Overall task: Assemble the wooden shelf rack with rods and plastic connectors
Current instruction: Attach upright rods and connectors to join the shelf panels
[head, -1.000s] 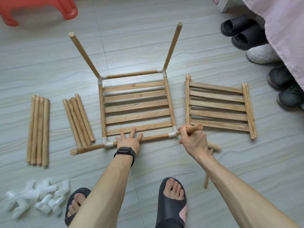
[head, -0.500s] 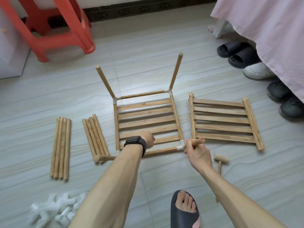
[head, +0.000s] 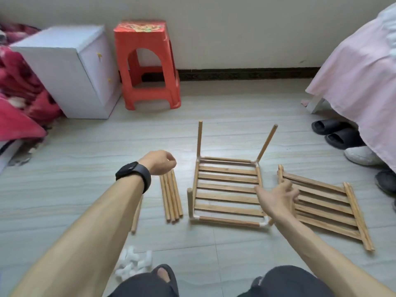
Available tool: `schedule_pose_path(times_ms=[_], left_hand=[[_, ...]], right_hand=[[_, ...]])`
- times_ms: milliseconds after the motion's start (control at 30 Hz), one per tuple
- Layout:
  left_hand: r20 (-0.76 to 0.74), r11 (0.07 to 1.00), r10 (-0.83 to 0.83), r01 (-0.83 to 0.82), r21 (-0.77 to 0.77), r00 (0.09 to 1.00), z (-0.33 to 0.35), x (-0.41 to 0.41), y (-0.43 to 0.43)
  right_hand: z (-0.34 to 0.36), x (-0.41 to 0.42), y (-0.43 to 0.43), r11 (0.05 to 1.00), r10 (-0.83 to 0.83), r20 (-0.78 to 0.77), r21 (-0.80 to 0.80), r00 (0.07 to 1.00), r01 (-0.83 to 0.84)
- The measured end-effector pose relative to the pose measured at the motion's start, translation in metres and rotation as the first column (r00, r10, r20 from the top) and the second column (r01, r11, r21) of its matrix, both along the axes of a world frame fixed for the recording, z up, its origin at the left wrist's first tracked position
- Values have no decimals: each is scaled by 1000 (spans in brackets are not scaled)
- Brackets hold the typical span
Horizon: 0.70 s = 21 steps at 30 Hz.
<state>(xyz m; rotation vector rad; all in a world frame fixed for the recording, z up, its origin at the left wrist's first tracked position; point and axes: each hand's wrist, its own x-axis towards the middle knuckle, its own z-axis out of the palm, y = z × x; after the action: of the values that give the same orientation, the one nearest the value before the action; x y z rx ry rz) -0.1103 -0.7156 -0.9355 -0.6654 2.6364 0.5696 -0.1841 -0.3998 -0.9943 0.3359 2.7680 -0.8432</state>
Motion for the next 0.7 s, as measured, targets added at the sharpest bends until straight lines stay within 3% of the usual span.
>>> schedule_pose_path(times_ms=[100, 133, 233, 300, 400, 567, 633, 700], left_hand=[[67, 991, 123, -127, 46, 990, -29, 57, -39], [97, 983, 166, -172, 64, 981, -42, 76, -49], [175, 941, 306, -326, 93, 936, -88, 134, -70], [229, 895, 409, -438, 88, 883, -125, 172, -76], [307, 795, 552, -600, 87, 775, -185, 219, -72], [373, 628, 696, -772, 96, 613, -253, 254, -43], [346, 615, 713, -781, 109, 610, -266, 255, -38], [340, 643, 698, -761, 88, 630, -274, 255, -38]], right_hand=[[34, 11, -50, 903, 424, -20, -74, 906, -424], [43, 14, -67, 820, 571, 4, -54, 821, -570], [53, 23, -107, 463, 863, 84, 268, 499, -845], [46, 29, -129, 264, 927, 126, 449, 353, -854], [24, 41, -169, 14, 950, 234, 631, 207, -775], [-27, 67, -219, -325, 811, 564, 657, 158, -680], [-44, 63, -221, -416, 770, 625, 642, 126, -644], [-50, 54, -219, -395, 783, 614, 613, 98, -685]])
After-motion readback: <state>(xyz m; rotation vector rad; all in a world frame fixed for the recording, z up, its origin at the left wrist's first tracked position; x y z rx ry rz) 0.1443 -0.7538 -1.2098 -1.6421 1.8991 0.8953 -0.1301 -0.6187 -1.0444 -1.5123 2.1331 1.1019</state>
